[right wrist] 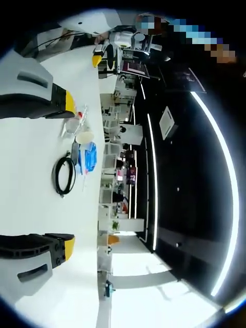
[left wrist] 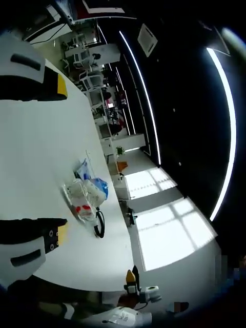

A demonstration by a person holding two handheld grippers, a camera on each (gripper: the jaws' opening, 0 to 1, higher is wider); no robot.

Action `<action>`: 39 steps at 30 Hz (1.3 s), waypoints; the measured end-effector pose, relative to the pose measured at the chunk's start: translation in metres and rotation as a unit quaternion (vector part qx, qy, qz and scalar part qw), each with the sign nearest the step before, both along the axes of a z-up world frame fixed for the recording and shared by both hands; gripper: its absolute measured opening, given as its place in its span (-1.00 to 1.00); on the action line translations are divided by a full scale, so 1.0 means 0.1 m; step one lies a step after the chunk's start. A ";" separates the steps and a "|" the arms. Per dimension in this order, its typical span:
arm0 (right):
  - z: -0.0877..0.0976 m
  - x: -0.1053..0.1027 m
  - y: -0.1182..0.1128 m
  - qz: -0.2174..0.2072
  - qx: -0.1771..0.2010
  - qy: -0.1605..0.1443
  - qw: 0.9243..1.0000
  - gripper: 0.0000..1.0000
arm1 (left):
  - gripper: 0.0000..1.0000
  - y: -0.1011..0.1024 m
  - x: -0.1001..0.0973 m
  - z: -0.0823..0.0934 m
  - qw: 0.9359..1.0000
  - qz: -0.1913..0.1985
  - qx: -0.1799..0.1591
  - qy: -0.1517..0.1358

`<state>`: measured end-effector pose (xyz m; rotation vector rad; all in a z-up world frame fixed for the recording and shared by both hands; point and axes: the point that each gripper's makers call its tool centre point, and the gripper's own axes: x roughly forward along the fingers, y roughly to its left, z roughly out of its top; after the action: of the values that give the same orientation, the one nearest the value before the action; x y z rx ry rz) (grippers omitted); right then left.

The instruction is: Arrange the tabletop items into an orderly group along one side of the table until the central work area is clear of visible clutter.

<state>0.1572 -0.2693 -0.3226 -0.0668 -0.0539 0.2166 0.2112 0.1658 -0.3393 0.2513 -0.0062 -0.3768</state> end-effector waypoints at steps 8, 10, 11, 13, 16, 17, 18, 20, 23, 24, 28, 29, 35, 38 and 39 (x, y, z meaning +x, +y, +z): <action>-0.05 -0.02 0.04 0.005 0.004 -0.002 1.000 0.75 | 0.89 -0.02 0.01 0.05 1.000 -0.002 -0.001 -0.017; -0.07 -0.02 0.04 0.005 0.004 0.000 1.000 0.75 | 0.88 -0.05 0.00 0.07 1.000 -0.009 -0.003 -0.022; -0.07 -0.02 0.04 0.004 0.005 0.000 1.000 0.75 | 0.87 -0.06 -0.01 0.08 1.000 -0.011 0.000 -0.024; -0.08 -0.01 0.03 0.002 0.008 0.001 1.000 0.76 | 0.84 -0.07 -0.01 0.07 1.000 -0.011 0.009 -0.024; -0.11 -0.01 0.02 -0.001 0.014 0.002 1.000 0.76 | 0.84 -0.08 0.00 0.07 1.000 -0.009 0.013 -0.023; -0.12 -0.01 0.01 -0.001 0.015 0.002 1.000 0.76 | 0.84 -0.08 0.00 0.07 1.000 -0.010 0.012 -0.023; -0.12 -0.01 0.01 -0.001 0.016 0.003 1.000 0.76 | 0.84 -0.09 0.01 0.07 1.000 -0.012 0.011 -0.022; -0.14 -0.01 0.01 -0.001 0.017 0.004 1.000 0.76 | 0.84 -0.10 0.01 0.07 1.000 -0.013 0.011 -0.021; -0.15 -0.02 0.02 0.001 0.018 0.004 1.000 0.75 | 0.84 -0.15 0.04 0.07 1.000 -0.015 0.018 -0.016; -0.14 -0.02 0.03 0.003 0.019 0.002 1.000 0.75 | 0.84 -0.18 0.04 0.06 0.999 -0.019 0.023 -0.015; -0.15 -0.02 0.01 0.002 0.025 0.000 1.000 0.75 | 0.84 -0.28 0.06 0.03 0.998 -0.030 0.045 -0.008; -0.14 -0.02 0.00 0.001 0.024 -0.001 1.000 0.75 | 0.84 -0.30 0.07 0.03 0.998 -0.031 0.050 -0.008; -0.12 -0.06 -0.06 -0.004 0.018 -0.005 1.000 0.74 | 0.84 -0.44 0.10 0.07 0.996 -0.045 0.076 -0.010; -0.10 -0.08 -0.08 -0.006 0.020 -0.010 1.000 0.73 | 0.84 -0.55 0.13 0.10 0.994 -0.054 0.094 -0.011; -0.10 -0.08 -0.09 -0.006 0.020 -0.010 1.000 0.73 | 0.84 -0.57 0.15 0.10 0.994 -0.057 0.096 -0.004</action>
<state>0.1487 -0.2782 -0.3323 -0.0289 -0.0779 0.2021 0.2259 0.1084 -0.3292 0.4435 0.0073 -0.4907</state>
